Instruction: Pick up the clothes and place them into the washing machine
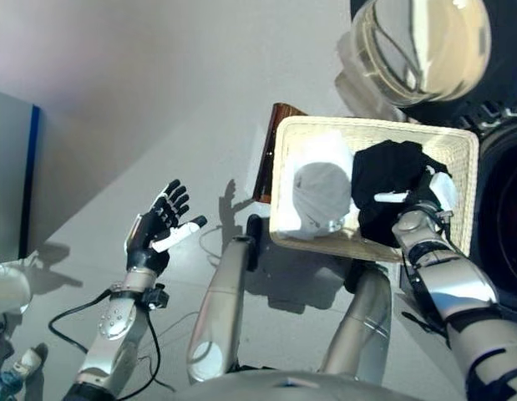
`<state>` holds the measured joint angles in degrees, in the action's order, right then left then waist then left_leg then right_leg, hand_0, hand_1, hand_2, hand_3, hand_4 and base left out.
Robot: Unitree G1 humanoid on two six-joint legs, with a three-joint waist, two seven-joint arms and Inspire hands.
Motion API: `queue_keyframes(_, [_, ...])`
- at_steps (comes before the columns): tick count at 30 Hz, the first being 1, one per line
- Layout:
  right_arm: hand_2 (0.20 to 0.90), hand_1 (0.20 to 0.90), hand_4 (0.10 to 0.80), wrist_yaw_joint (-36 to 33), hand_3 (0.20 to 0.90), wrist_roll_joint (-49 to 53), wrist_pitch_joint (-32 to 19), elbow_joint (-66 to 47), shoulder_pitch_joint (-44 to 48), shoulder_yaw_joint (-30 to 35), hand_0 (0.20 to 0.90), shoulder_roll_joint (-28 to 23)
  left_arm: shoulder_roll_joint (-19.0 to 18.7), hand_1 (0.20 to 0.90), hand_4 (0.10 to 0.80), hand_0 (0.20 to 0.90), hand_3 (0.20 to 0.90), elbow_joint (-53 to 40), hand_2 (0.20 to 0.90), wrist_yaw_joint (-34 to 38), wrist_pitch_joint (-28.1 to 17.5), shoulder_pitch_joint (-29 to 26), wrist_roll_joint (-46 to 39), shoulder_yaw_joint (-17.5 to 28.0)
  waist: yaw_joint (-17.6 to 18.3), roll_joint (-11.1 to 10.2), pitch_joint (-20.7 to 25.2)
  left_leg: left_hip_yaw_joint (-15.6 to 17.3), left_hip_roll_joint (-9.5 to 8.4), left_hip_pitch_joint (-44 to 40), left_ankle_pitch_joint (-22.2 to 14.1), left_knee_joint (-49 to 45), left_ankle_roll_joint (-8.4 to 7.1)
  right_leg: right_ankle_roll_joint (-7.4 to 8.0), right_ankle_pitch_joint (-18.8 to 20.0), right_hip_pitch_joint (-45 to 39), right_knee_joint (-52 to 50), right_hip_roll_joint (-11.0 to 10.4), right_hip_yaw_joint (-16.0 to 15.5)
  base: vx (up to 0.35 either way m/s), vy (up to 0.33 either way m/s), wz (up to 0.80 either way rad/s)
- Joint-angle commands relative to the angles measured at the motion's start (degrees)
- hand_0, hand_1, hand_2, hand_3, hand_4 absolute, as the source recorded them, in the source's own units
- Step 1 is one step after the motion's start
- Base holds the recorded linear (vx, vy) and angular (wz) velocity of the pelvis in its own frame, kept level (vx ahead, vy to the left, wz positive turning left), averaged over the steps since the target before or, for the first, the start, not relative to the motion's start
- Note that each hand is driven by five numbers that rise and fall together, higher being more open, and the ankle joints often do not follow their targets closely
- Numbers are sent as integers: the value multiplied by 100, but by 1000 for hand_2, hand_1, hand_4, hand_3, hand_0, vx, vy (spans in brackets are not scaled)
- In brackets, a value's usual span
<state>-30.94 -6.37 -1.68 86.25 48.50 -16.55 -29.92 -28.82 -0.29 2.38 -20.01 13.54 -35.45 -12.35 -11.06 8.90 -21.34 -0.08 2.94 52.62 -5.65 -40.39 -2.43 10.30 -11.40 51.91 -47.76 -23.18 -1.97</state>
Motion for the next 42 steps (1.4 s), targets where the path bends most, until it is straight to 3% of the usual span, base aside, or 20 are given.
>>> queue_keyframes(1, [900,900,800,87,900,-322,87,-25,165,-175,900,-410,-231,900,800,900,900,-690,900,-80,-559,141,-121,180,-77,255,269,-255,240,142,-186,52,-286,-26,207,61,188,33,239,-14,21,3])
queue_keyframes(5, [900,900,800,241,900,-355,90,-40,186,-215,900,-377,-218,900,800,900,900,-785,900,-121,-546,130,-167,210,-105,264,287,-246,204,237,-155,64,-274,-17,231,182,164,13,294,-13,17,4])
queue_keyframes(6, [439,439,471,304,439,-359,67,-66,185,-213,439,-336,-198,900,800,900,900,-736,900,-137,-535,117,-171,217,-100,260,293,-230,192,277,-154,50,-267,-21,236,218,162,12,305,-7,19,6])
queue_keyframes(7, [370,370,422,331,370,-370,68,-65,188,-223,370,-307,-180,900,800,900,900,-711,900,-139,-527,103,-165,217,-106,257,292,-219,192,289,-155,40,-266,-19,237,237,153,8,306,-7,19,6])
queue_keyframes(8, [200,200,300,332,200,-370,69,-65,188,-224,200,-307,-180,900,800,900,900,-710,900,-139,-527,102,-165,217,-106,256,293,-218,192,290,-155,39,-265,-19,237,239,152,8,308,0,0,0])
queue_keyframes(21, [200,200,300,304,200,-165,53,-82,91,40,200,-165,-97,900,800,900,900,-635,900,-97,-520,75,-114,373,-93,208,342,-208,151,351,-168,7,-234,-11,238,315,124,-22,370,-2,3,1])
queue_keyframes(26, [200,200,300,-9,200,304,3,-88,66,470,200,-158,-72,900,800,900,900,-585,900,-37,-523,32,-105,377,-35,147,336,-194,177,296,-179,-3,-237,-28,220,257,136,-3,356,0,0,0])
queue_keyframes(31, [200,200,300,-307,200,1217,-577,-900,-237,985,200,-76,-55,900,800,900,900,-391,900,50,-599,-28,-100,394,129,-13,311,-155,243,74,-204,65,-237,-29,270,91,267,65,361,-4,-1,-3])
queue_keyframes(32, [200,200,300,-414,200,1577,-870,-1296,-461,1215,200,-12,-41,900,800,900,900,-328,900,82,-624,-38,-94,417,240,-85,294,-129,283,13,10,210,-212,-58,490,20,461,103,355,-57,-2,-6])
queue_keyframes(34, [200,200,300,-467,200,1893,-1082,-1517,-644,1435,200,61,-30,900,800,900,900,-221,900,74,-634,-16,-99,398,320,-168,321,-113,332,-183,-190,200,-254,-25,333,-168,496,126,331,41,-26,-16])
queue_keyframes(35, [200,200,300,-480,200,2023,-1171,-1569,-693,1526,200,83,-37,900,800,900,900,-140,900,76,-640,-27,-100,387,347,-186,297,-98,341,-199,10,315,-232,-52,542,-194,660,150,320,19,-11,-34])
queue_keyframes(41, [200,200,300,-263,200,3078,-1842,-2323,-1223,2109,200,332,-17,900,800,900,900,20,900,76,-650,6,-122,455,506,-301,288,-32,453,-447,14,478,-268,-29,581,-407,902,221,293,-6,-14,-27])
queue_keyframes(42, [200,200,300,-7,200,3657,-2160,-2655,-1477,2413,200,453,23,900,800,900,900,72,900,32,-641,33,-152,466,578,-324,284,-49,459,-435,-1,449,-278,-33,560,-414,904,224,305,0,-20,-21])
